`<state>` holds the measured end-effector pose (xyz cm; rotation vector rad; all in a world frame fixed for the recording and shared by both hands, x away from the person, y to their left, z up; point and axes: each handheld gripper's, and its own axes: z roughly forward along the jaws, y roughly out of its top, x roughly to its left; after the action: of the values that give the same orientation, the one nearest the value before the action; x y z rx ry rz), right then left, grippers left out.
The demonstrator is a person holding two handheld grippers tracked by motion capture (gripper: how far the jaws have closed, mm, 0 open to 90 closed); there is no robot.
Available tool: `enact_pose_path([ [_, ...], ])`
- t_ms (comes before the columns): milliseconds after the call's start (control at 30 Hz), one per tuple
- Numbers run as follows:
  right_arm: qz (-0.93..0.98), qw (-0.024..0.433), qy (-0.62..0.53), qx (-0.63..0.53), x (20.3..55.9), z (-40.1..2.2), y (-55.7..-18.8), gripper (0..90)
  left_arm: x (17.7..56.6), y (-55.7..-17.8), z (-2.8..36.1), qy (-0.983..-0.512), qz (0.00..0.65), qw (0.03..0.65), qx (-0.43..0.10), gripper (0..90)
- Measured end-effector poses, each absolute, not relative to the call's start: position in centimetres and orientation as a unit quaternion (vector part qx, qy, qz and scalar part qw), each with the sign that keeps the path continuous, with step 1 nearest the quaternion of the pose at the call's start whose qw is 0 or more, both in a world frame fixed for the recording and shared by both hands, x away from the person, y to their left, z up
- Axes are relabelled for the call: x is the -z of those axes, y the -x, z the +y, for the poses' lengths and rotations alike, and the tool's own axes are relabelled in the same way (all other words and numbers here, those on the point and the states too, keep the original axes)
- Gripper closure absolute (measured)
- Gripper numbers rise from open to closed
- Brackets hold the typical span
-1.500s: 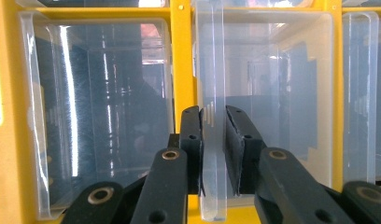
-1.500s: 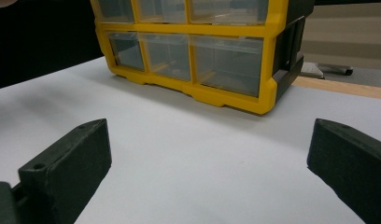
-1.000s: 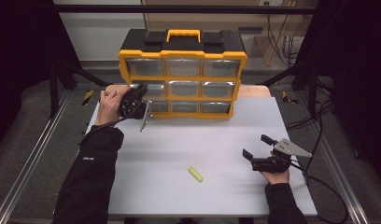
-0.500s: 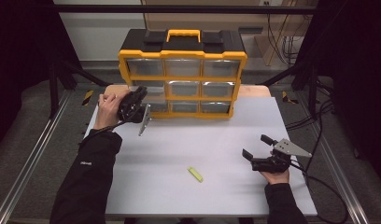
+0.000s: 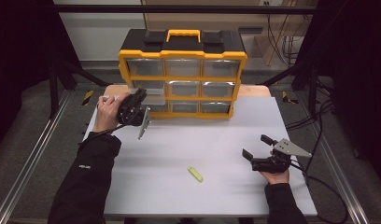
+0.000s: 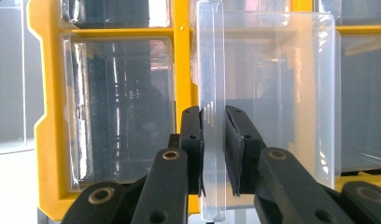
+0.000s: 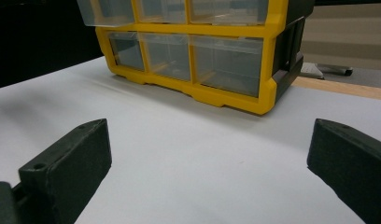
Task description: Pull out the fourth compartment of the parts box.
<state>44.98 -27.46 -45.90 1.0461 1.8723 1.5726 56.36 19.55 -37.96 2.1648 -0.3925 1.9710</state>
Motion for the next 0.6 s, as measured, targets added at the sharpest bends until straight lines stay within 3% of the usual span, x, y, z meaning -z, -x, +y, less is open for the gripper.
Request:
enact_pose_path([
  [600,0.684,0.239,-0.381,-0.574,45.9,-27.4,-45.0,0.4,38.3,-55.2,19.6,-0.723,-0.131,0.095,-0.671,78.0],
])
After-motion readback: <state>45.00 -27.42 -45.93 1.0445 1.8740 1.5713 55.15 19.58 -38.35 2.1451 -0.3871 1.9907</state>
